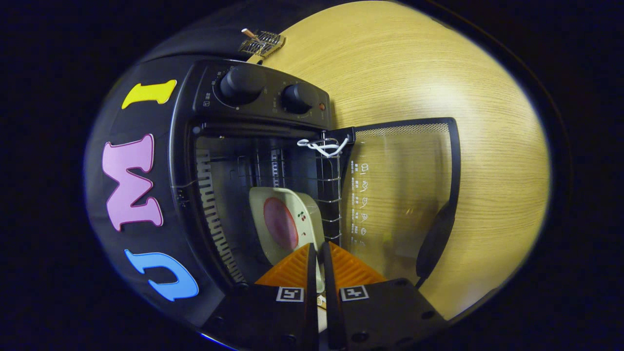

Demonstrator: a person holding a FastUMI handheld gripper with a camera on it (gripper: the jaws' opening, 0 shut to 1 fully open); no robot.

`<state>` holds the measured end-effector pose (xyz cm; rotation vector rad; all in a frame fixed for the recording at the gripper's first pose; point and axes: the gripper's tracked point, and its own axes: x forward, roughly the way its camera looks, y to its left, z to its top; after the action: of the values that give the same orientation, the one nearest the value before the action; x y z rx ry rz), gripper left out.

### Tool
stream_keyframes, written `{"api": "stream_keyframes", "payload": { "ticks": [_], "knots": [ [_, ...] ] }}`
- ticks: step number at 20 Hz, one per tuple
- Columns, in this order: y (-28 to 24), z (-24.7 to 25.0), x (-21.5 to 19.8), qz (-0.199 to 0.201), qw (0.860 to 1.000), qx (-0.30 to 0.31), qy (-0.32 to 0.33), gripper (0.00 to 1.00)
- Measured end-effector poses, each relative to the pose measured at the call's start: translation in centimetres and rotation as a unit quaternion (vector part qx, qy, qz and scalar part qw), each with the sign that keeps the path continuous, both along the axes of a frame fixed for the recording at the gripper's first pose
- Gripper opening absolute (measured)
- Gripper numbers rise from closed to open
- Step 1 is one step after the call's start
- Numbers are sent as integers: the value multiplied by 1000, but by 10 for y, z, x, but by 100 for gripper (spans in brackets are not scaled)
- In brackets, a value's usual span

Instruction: Open the toaster oven, put the food inside, and close the toaster oven door.

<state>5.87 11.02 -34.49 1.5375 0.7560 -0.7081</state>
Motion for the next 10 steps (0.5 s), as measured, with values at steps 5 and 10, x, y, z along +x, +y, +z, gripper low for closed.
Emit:
{"api": "stream_keyframes", "payload": {
  "ticks": [5, 10],
  "knots": [
    [-2, 18, -17, 72, 997, 1, -20, 52],
    [0, 52, -49, 222, 971, -39, -82, 98]
  ]
}}
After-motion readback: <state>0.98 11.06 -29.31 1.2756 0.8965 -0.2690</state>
